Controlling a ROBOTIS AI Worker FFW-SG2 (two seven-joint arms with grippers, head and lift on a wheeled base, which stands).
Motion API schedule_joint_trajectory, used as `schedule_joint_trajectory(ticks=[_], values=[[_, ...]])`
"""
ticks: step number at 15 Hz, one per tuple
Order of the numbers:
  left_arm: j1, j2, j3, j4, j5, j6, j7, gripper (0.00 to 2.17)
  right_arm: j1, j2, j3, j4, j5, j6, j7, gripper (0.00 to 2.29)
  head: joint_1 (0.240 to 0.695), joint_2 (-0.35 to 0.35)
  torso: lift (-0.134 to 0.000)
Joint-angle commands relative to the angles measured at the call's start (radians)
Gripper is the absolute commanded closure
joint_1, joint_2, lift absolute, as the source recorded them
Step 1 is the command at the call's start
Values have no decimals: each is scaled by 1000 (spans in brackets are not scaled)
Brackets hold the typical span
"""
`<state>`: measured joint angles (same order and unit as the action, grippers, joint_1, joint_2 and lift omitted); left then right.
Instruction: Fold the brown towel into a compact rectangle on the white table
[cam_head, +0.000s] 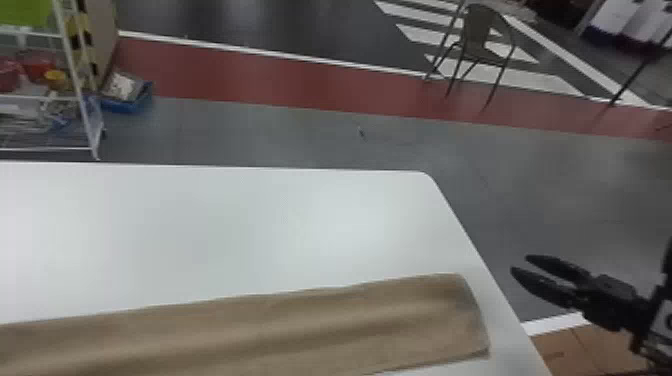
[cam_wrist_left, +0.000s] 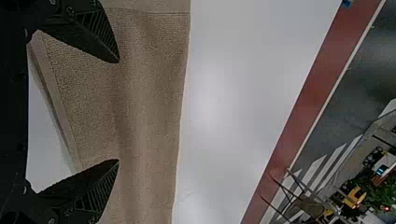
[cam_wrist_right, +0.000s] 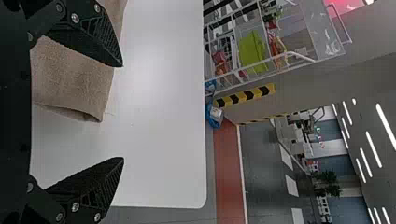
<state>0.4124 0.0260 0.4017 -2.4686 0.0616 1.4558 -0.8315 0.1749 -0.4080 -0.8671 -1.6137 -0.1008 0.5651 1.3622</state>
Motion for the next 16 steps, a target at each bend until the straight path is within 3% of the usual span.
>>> schedule_joint_trajectory(ticks=[1,3,5,7,10,14,16], values=[[14,-3,-7,-20,7,-5,2,147,0,0,-1,-2,-10,5,5,191,695,-350,-122],[42,-6,-29,-29,10,-64,22,147,0,3,0,-2,-11,8,5,191,695,-350,-122],[80,-8,-70,-29,10,-143,38,147,2,26,2,-38,-19,29,5,191,695,-350,-122],[155,-8,-135,-29,10,-355,83,144,5,60,5,-91,-31,79,5,188,695,-350,-122],[183,-8,-201,-29,6,-395,104,147,6,110,23,-138,-36,100,5,124,695,-350,-122],[203,5,-285,-30,-42,-398,140,302,0,196,157,-216,-14,198,5,147,695,-350,-122],[210,5,-308,-29,-56,-398,146,512,-14,241,261,-262,33,232,5,232,695,-350,-122]])
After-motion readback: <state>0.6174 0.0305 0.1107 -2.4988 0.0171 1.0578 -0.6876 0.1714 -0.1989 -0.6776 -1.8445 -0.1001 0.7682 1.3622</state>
